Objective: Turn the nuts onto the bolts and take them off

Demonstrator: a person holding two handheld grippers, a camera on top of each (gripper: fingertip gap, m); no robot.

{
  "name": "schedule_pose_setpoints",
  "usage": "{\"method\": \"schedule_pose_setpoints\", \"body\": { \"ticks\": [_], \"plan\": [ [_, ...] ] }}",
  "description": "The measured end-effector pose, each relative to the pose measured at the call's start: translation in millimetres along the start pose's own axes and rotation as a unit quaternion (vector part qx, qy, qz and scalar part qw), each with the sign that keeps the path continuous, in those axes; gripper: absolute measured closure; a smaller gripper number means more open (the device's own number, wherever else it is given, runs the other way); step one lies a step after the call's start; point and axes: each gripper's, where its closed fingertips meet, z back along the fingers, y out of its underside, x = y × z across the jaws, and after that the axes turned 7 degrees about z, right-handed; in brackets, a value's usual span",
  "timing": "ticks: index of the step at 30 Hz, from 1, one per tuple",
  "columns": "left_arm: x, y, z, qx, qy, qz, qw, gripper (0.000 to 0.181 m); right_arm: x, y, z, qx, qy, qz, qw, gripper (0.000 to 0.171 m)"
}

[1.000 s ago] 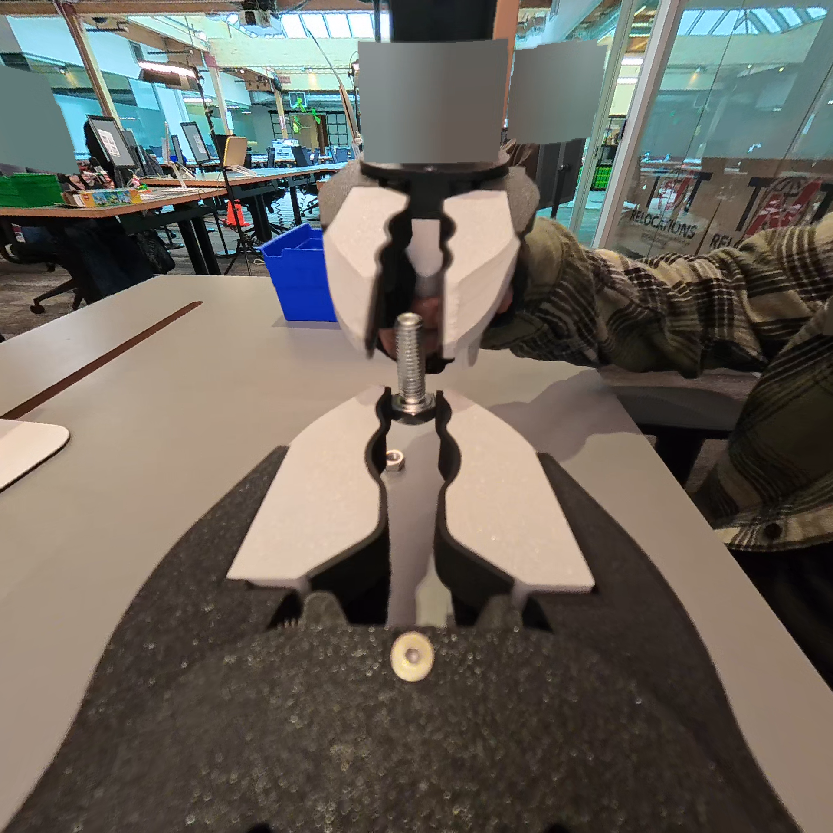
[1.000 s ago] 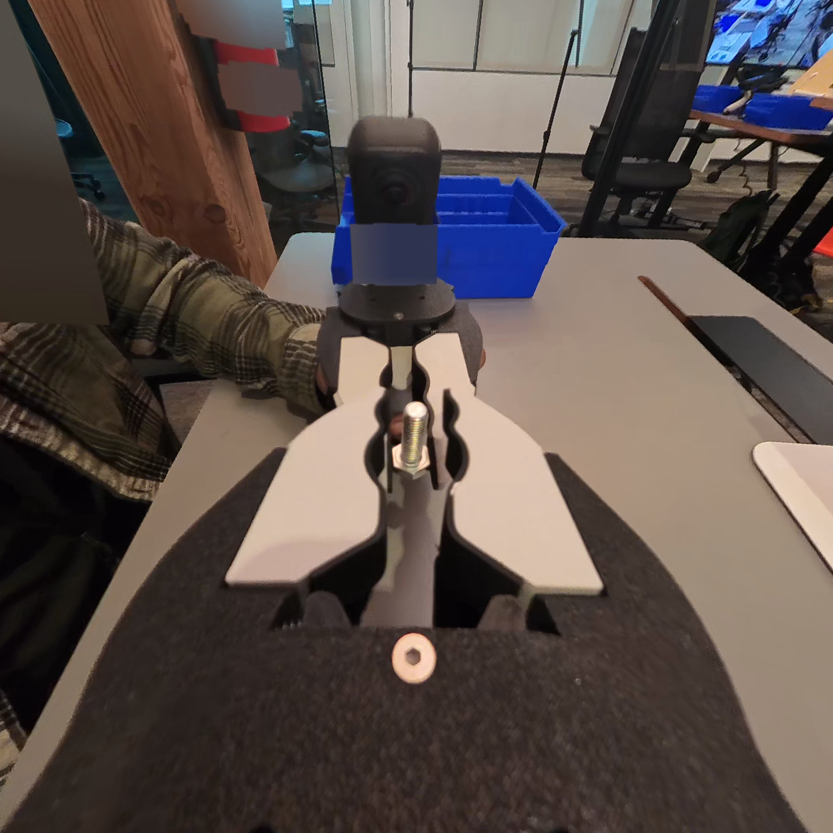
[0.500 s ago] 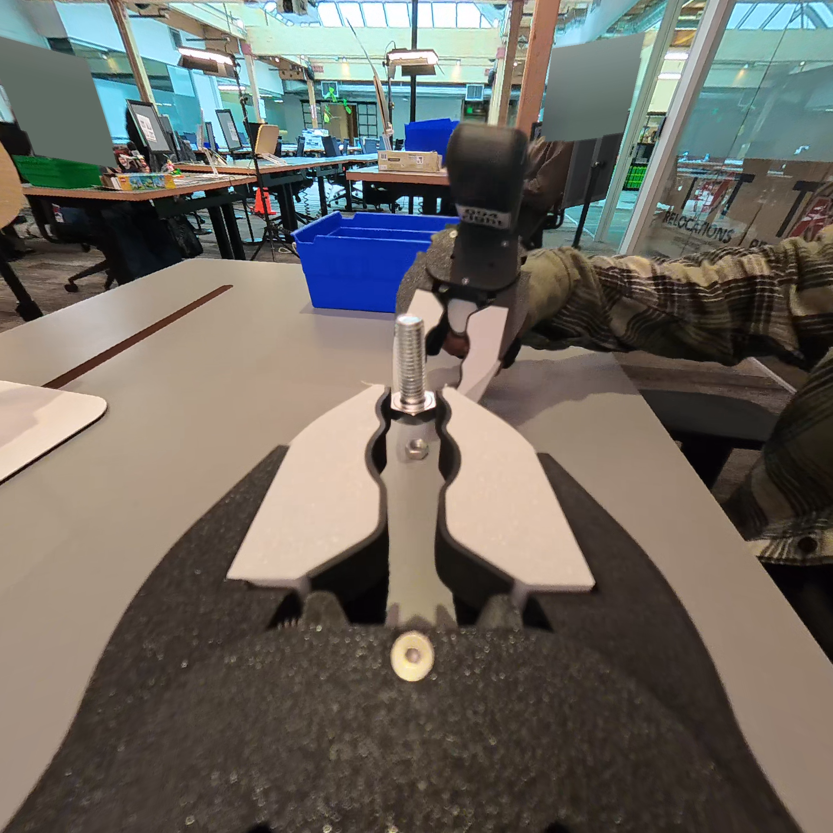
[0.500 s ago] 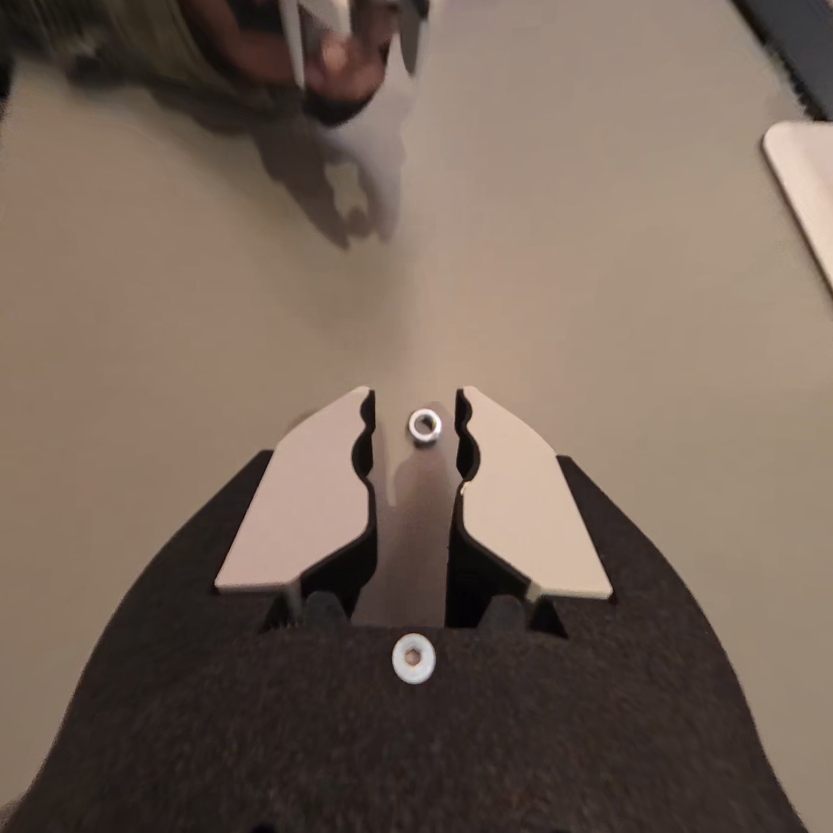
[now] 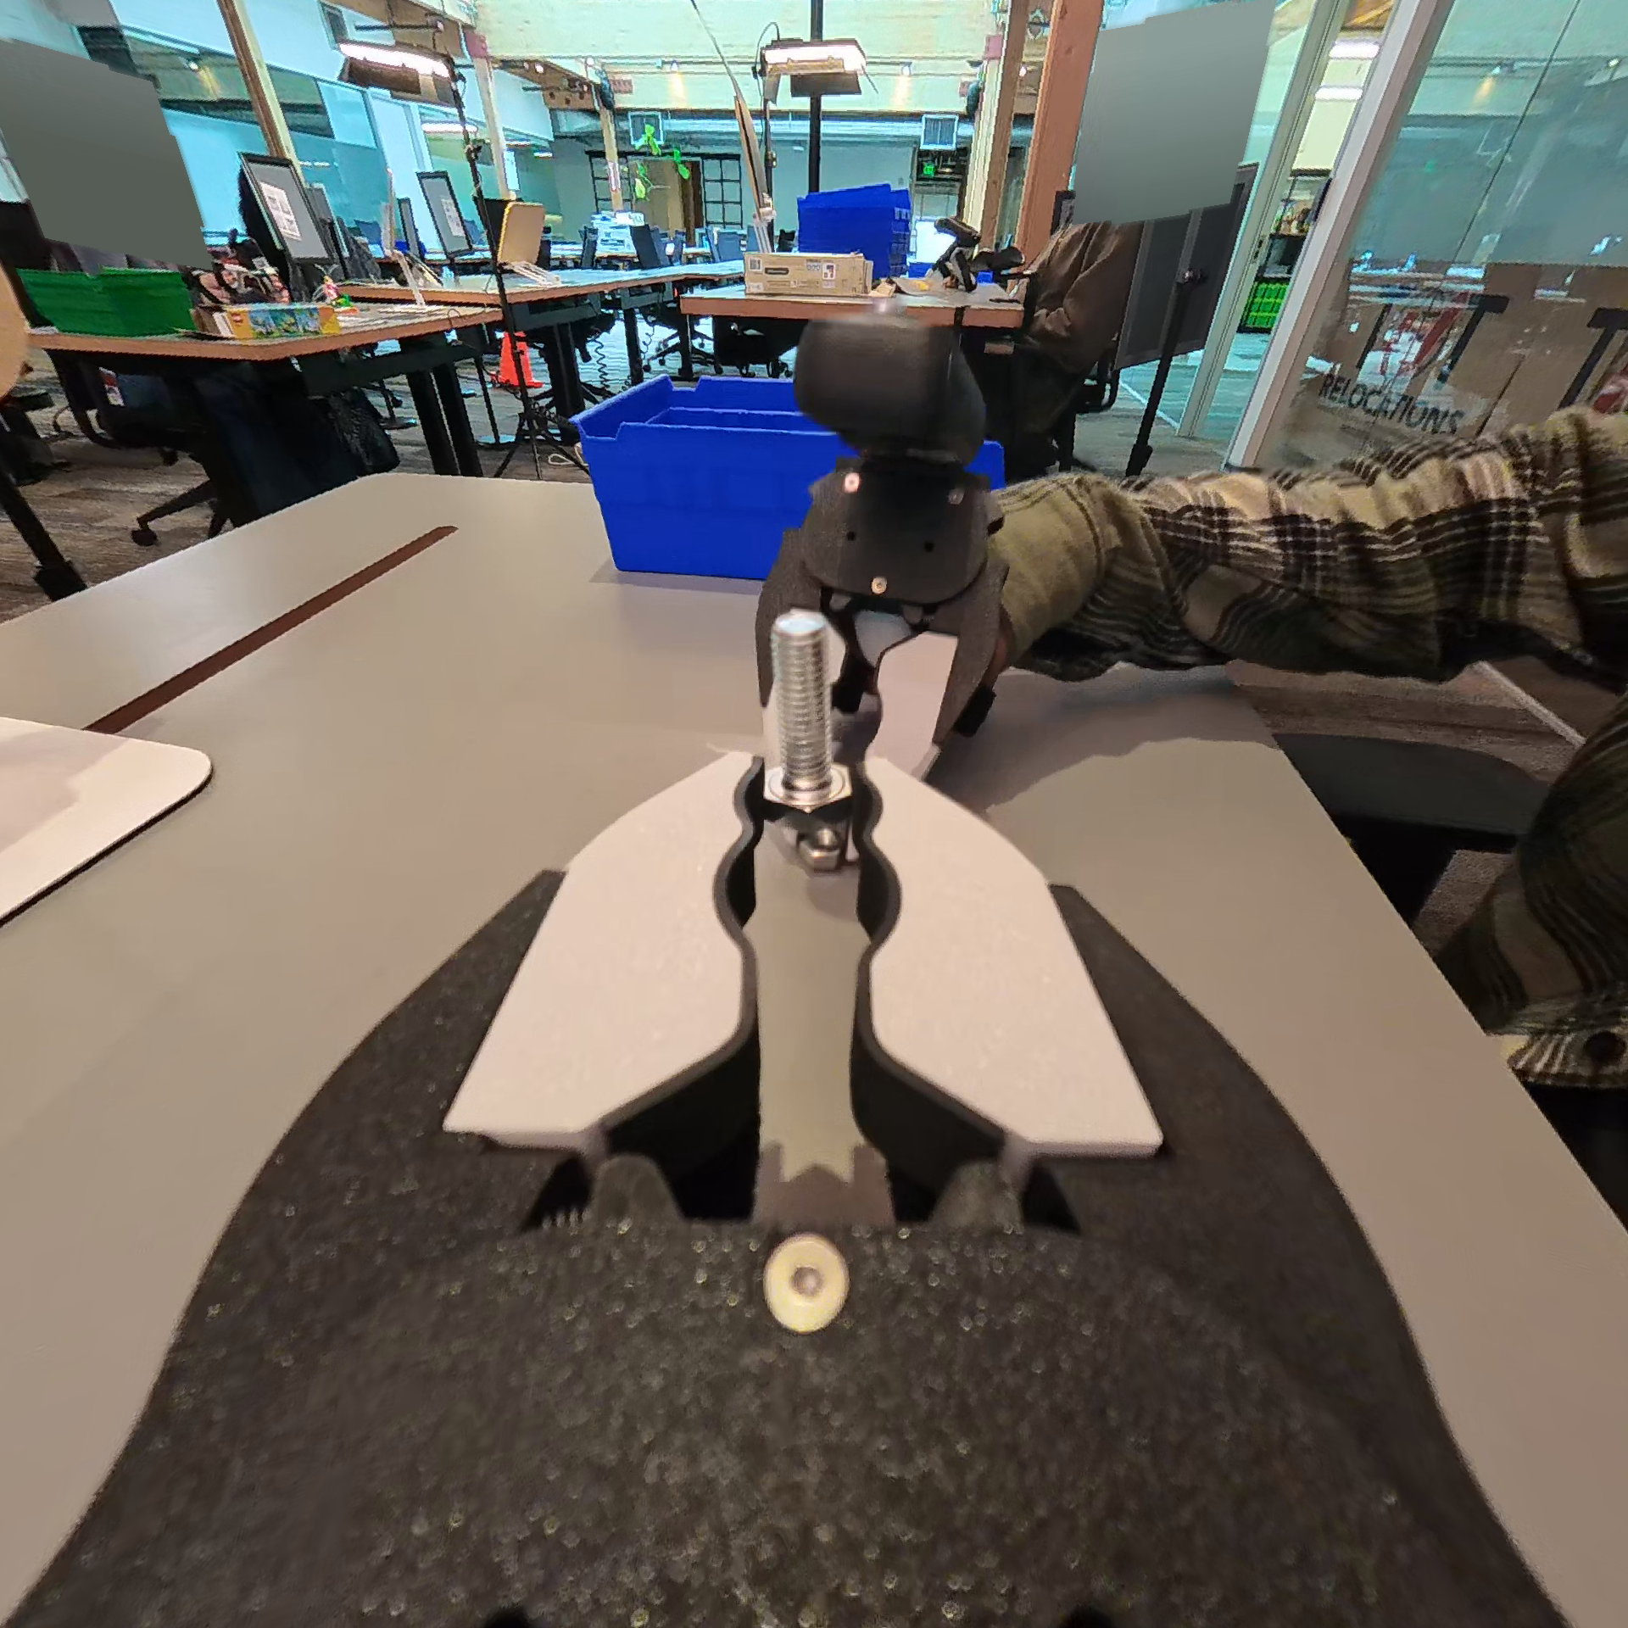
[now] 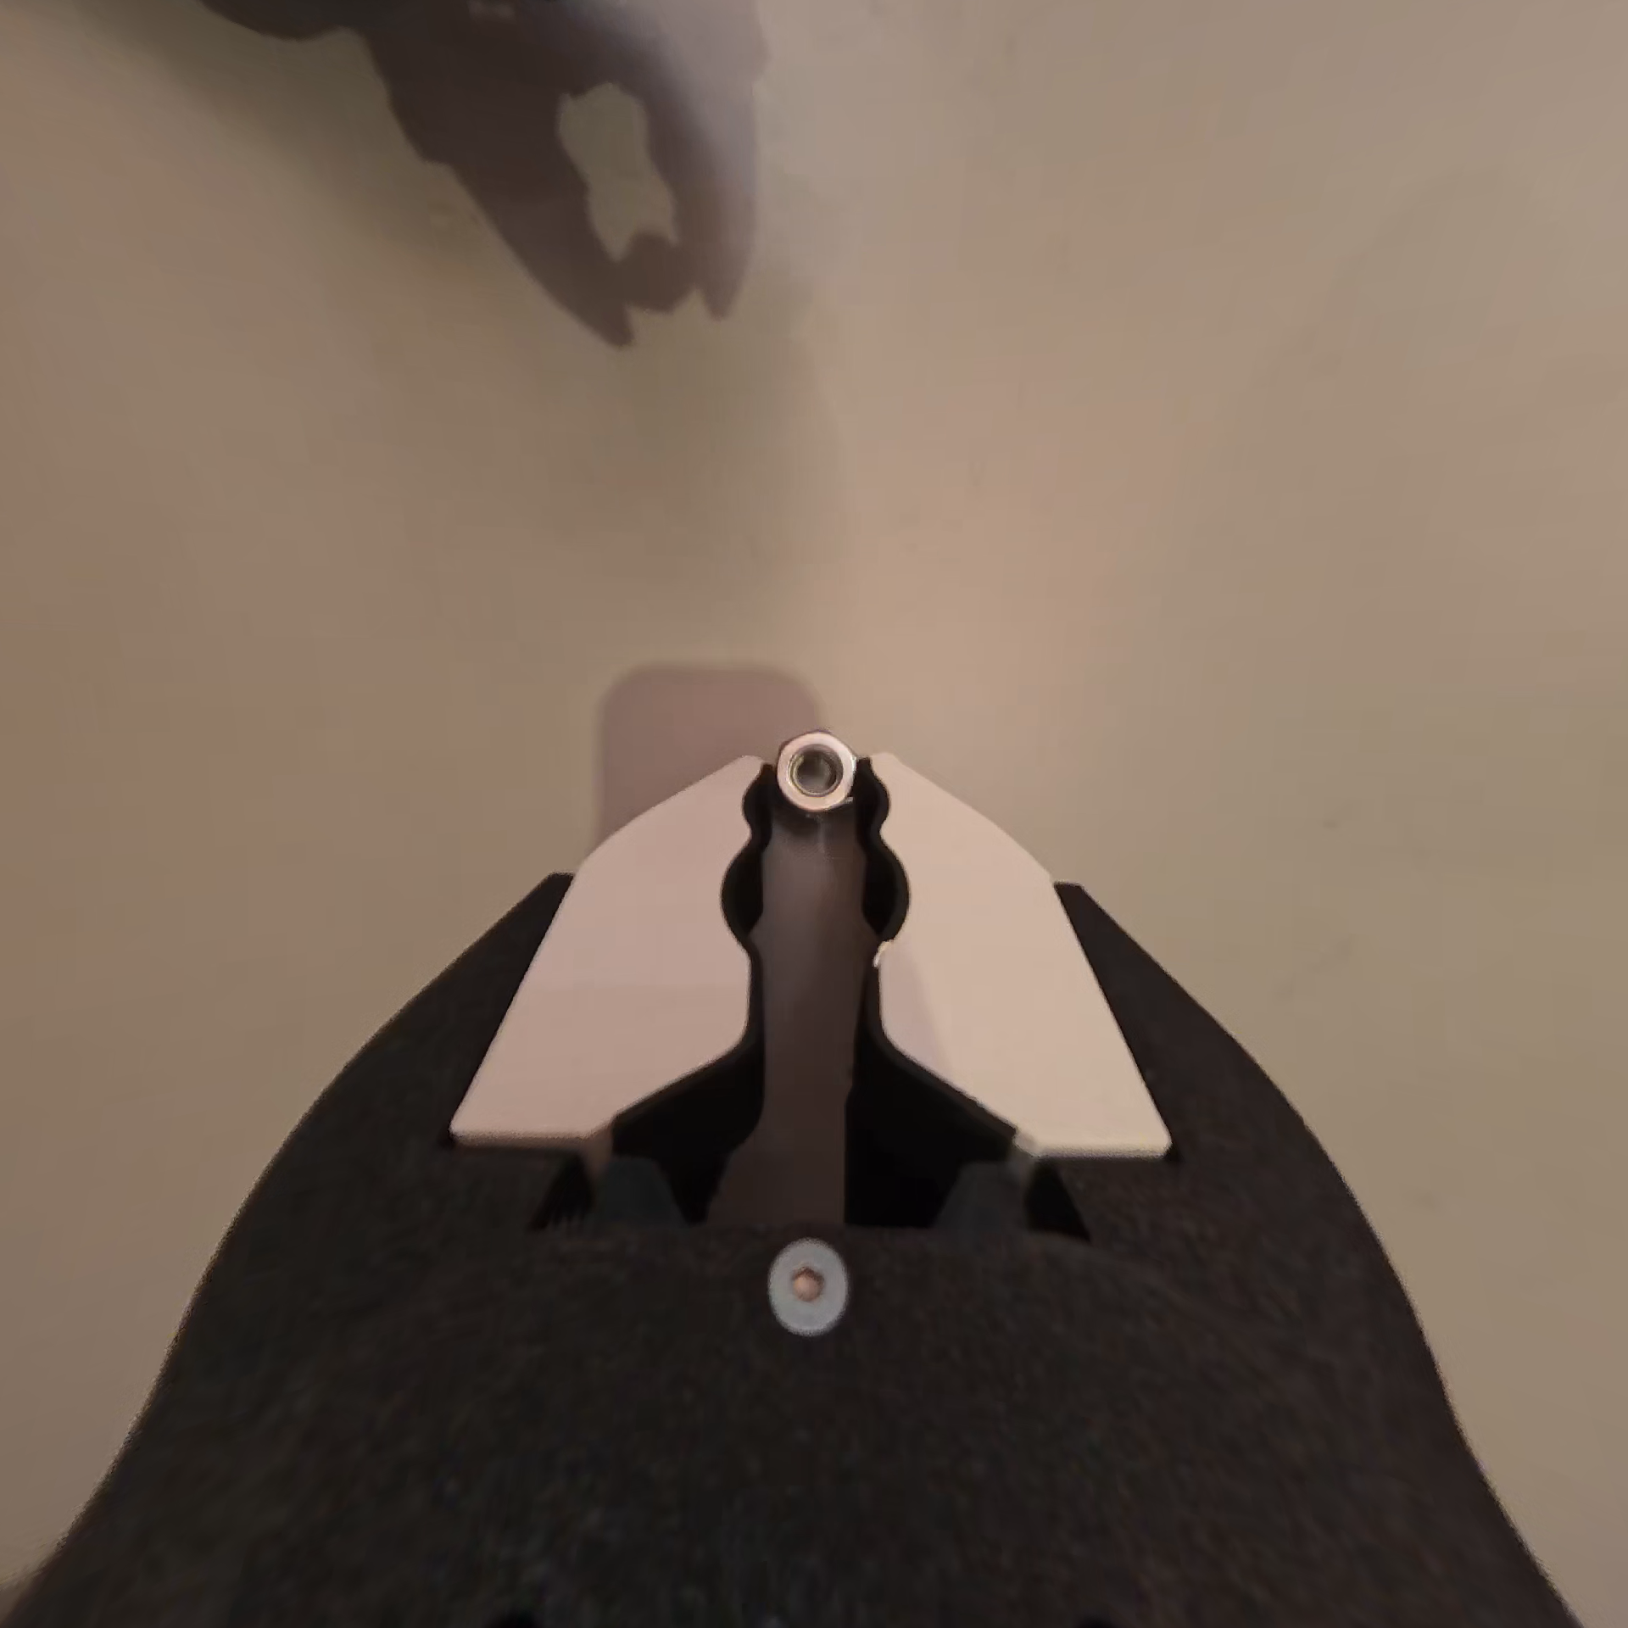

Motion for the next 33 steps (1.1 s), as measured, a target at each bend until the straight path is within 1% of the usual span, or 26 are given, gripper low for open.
{"method": "schedule_pose_setpoints", "body": {
  "ticks": [1,4,6,9,12,14,17,21,27,33],
  "plan": [
    [-0.5,1.1,-0.6,0.003,-0.001,-0.004,1.0,0.163,0.1,-7.2,7.0,-0.013,0.002,0.002,1.0,0.154],
    [-3.3,3.9,-3.2,0.012,0.0,-0.013,1.0,0.163,1.4,-50.1,44.9,-0.067,0.009,0.011,0.998,0.154],
    [-6.2,5.4,-5.3,0.017,0.001,-0.02,1.0,0.163,8.1,-86.9,70.2,-0.09,0.009,0.048,0.995,0.154],
    [-11.0,7.9,-8.5,0.028,0.001,-0.039,0.999,0.163,20.7,-130.9,89.3,-0.077,0.005,0.12,0.99,0.154],
    [-17.6,9.4,-11.8,0.036,0.003,-0.061,0.997,0.163,26.8,-151.5,87.7,-0.041,-0.018,0.16,0.986,0.154],
    [-21.2,9.5,-13.3,0.038,0.004,-0.071,0.997,0.163,27.5,-155.4,81.7,-0.021,-0.035,0.162,0.986,0.154],
    [-25.2,6.4,-13.2,0.033,0.008,-0.076,0.996,0.163,25.8,-151.4,71.8,0.01,-0.041,0.171,0.984,0.154],
    [-26.4,3.0,-12.3,0.027,0.007,-0.078,0.997,0.163,27.9,-148.1,62.8,0.028,-0.046,0.183,0.982,0.154],
    [-27.9,0.1,-11.5,0.02,0.007,-0.081,0.996,0.163,28.0,-149.8,61.7,0.014,-0.05,0.173,0.983,0.154],
    [-27.2,-2.0,-11.2,0.015,-0.002,-0.079,0.997,0.163,26.4,-151.2,62.0,-0.031,-0.047,0.139,0.989,0.154]
  ]
}}
